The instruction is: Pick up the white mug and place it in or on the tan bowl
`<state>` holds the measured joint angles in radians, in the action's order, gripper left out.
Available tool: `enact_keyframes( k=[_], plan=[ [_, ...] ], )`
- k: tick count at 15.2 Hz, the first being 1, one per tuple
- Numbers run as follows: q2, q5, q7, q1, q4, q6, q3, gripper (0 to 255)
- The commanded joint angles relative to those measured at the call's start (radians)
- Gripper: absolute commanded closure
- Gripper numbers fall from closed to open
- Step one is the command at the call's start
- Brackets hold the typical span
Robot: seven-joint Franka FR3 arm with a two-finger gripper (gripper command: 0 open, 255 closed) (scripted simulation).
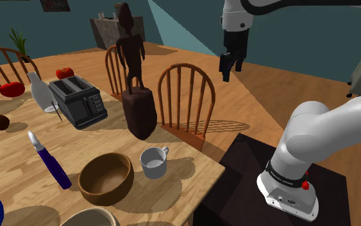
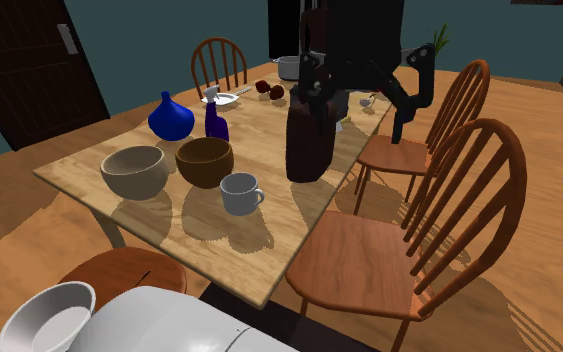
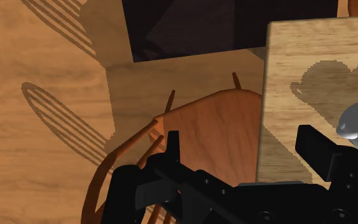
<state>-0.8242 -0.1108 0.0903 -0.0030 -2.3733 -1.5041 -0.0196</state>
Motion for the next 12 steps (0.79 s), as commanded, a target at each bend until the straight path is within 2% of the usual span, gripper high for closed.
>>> enact_keyframes(
  k=[1,12],
  plan=[
    [0.0,0.0,0.0,0.0,0.0,0.0,0.0,0],
    [0.171,0.128,0.171,0.081,-0.095,-0.27,-0.164,0]
  ],
)
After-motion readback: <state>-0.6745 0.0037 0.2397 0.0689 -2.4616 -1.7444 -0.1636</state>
